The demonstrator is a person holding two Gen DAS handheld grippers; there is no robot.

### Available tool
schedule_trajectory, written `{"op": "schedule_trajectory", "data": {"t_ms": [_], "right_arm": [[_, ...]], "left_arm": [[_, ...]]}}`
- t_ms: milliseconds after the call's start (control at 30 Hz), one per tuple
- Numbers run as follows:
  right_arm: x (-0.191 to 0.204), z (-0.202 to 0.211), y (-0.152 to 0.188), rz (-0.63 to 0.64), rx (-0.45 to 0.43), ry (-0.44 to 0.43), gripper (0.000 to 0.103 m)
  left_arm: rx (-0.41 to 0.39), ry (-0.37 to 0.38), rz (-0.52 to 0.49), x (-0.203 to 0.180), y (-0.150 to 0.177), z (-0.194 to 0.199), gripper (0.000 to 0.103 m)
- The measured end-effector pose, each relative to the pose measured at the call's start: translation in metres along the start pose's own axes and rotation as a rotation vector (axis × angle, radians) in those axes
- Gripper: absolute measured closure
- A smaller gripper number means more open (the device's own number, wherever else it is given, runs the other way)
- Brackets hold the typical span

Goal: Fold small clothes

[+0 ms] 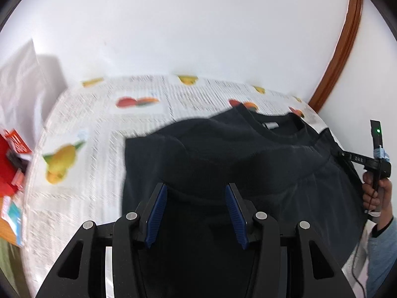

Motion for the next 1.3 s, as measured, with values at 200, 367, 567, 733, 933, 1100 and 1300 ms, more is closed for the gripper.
{"op": "schedule_trajectory", "data": {"t_ms": [200, 367, 567, 733, 933, 1100, 1300], "right_arm": [[0.004, 0.010, -0.010, 0.099, -0.055, 0.015, 0.084], [0.004, 0.007, -0.017, 0.129, -0.076, 0.032, 0.060], [-0.009, -0.017, -0.011, 0.165, -0.030, 0.137, 0.074], [-0.014, -0.013, -0.008, 0.151, -0.056, 0.103, 0.087], [-0.019, 0.029, -0.036, 0.062, -0.177, 0.009, 0.089], [-0.026, 0.052, -0.059, 0.024, -0.265, -0.029, 0.089], [-0.044, 0.017, -0.050, -0.059, -0.203, -0.035, 0.089]], "left_arm": [[0.058, -0.117, -0.048, 0.020, -0.005, -0.023, 0.058], [0.089, -0.105, -0.065, 0.015, 0.003, -0.033, 0.072], [-0.016, -0.112, -0.139, 0.001, -0.005, -0.009, 0.091], [-0.096, -0.079, -0.049, -0.002, -0.027, 0.017, 0.092], [-0.158, -0.064, 0.051, -0.001, -0.050, 0.025, 0.092], [-0.124, -0.131, 0.117, 0.017, -0.044, 0.003, 0.092], [-0.054, -0.131, 0.182, 0.029, -0.021, -0.029, 0.092]]}}
Point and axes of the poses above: each gripper's, at about its wrist camera, not at the fingertips, and z roughly against the way its jaws point, x to its left, y to its underside, the point moved 8 cm from there along -z, roughly the way its jaws point, and after that the axes turned 15 degrees about -x, right-handed, at the moved point
